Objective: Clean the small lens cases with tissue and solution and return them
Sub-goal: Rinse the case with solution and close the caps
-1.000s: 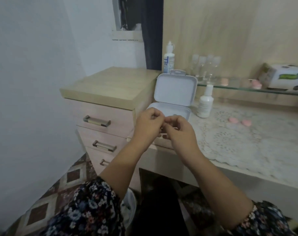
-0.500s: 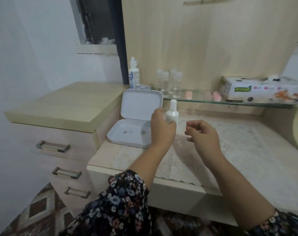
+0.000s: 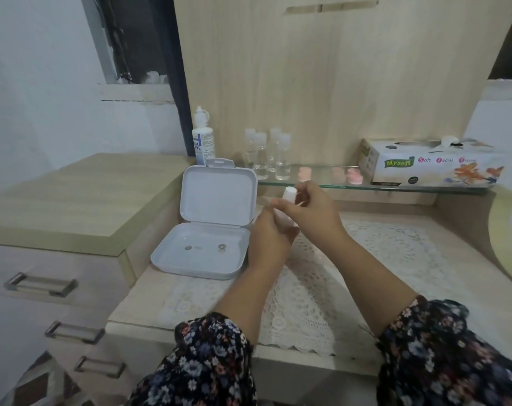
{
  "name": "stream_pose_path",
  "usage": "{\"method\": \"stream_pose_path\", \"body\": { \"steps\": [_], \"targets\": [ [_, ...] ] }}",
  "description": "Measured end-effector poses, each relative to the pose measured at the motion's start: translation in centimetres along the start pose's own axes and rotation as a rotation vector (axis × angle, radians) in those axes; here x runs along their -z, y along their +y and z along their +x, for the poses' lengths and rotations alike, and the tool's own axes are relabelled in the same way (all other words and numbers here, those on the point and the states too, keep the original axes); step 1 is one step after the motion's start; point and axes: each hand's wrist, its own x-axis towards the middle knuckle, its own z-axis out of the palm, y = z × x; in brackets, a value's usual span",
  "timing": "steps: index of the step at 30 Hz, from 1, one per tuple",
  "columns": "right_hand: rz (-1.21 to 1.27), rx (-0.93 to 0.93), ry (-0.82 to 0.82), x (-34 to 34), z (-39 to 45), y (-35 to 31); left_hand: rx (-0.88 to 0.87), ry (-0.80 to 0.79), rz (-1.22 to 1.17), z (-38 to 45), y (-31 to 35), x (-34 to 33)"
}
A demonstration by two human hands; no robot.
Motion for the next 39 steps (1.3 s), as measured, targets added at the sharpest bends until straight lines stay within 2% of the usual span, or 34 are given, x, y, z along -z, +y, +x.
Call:
{"method": "stream_pose_path", "body": {
  "steps": [3, 9, 13, 19, 23, 27, 29, 32, 34, 39],
  "targets": [
    [-0.006, 0.023, 0.019, 0.4, 0.8, -0.1, -0.040, -0.013, -0.012, -0.4, 0.2, 0.2],
    [0.140, 0.031, -0.145, 2.5, 0.9, -0.4, -0.051, 0.004, -0.020, -1.1, 0.5, 0.5],
    [0.173, 0.016, -0.090, 3.8, 0.7, 0.2, -0.072, 0.036, -0.022, -1.5, 0.6, 0.8],
    [0.090, 0.050, -0.103, 3.5, 0.4, -0.2, -0.132, 0.036, -0.006, -1.6, 0.6, 0.7],
    [0.134, 0.088, -0.094, 3.7, 0.8, -0.3, -0.120, 0.038, -0.028, -1.6, 0.5, 0.8],
    [0.211, 0.014, 0.042, 4.2, 1.1, 0.8, -0.120, 0.052, -0.028, -1.6, 0.5, 0.7],
    [0.080, -0.043, 0.042, 4.3, 1.1, 1.9, -0.115, 0.056, -0.030, -1.6, 0.6, 0.7],
    [-0.220, -0.101, -0.120, 4.1, 0.4, 3.7, -0.106, 0.060, -0.046, -1.6, 0.7, 0.7],
    [-0.401, -0.078, -0.185, 3.8, 0.0, 4.8, -0.104, 0.050, -0.054, -1.5, 0.7, 0.7],
    [-0.516, -0.067, -0.234, 3.7, -0.5, 5.8, -0.099, 0.043, -0.046, -1.5, 0.6, 0.6]
  ]
}}
